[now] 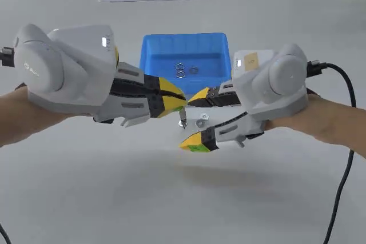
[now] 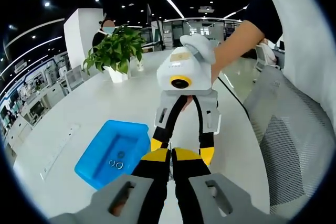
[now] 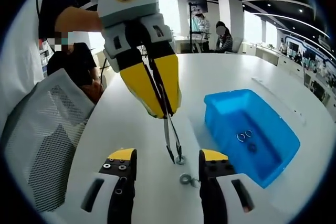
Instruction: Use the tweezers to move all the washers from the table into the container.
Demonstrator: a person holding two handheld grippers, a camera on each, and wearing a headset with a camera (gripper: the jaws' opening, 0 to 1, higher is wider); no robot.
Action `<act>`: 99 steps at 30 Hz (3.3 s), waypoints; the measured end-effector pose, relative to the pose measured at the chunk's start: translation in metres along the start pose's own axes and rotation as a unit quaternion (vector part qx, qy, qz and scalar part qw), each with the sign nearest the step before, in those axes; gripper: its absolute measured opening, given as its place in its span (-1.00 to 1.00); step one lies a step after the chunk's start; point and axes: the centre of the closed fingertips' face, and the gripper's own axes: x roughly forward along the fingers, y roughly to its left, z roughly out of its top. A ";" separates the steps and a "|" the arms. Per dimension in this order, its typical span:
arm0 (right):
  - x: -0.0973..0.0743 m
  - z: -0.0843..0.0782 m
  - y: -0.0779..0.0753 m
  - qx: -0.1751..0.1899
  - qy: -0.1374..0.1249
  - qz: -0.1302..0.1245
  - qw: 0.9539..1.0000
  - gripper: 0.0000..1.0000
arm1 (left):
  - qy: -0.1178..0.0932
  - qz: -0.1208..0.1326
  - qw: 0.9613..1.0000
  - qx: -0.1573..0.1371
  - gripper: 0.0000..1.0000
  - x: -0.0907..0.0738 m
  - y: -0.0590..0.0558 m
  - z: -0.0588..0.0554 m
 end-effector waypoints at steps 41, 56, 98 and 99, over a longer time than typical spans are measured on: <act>0.009 0.000 -0.001 -0.091 0.036 0.008 0.995 -0.80 | 0.010 0.000 0.999 -0.041 -0.86 0.005 -0.004 0.000; 0.002 0.006 -0.003 -0.075 0.032 0.000 0.997 -0.81 | 0.034 -0.004 0.998 -0.043 -0.65 -0.006 -0.013 -0.008; -0.044 0.080 -0.007 -0.144 0.045 0.012 0.989 -0.80 | 0.019 0.107 0.988 -0.110 0.41 -0.073 -0.026 -0.030; -0.045 0.083 -0.010 -0.144 0.044 0.011 0.989 -0.80 | 0.018 0.110 0.987 -0.112 0.43 -0.074 -0.025 -0.032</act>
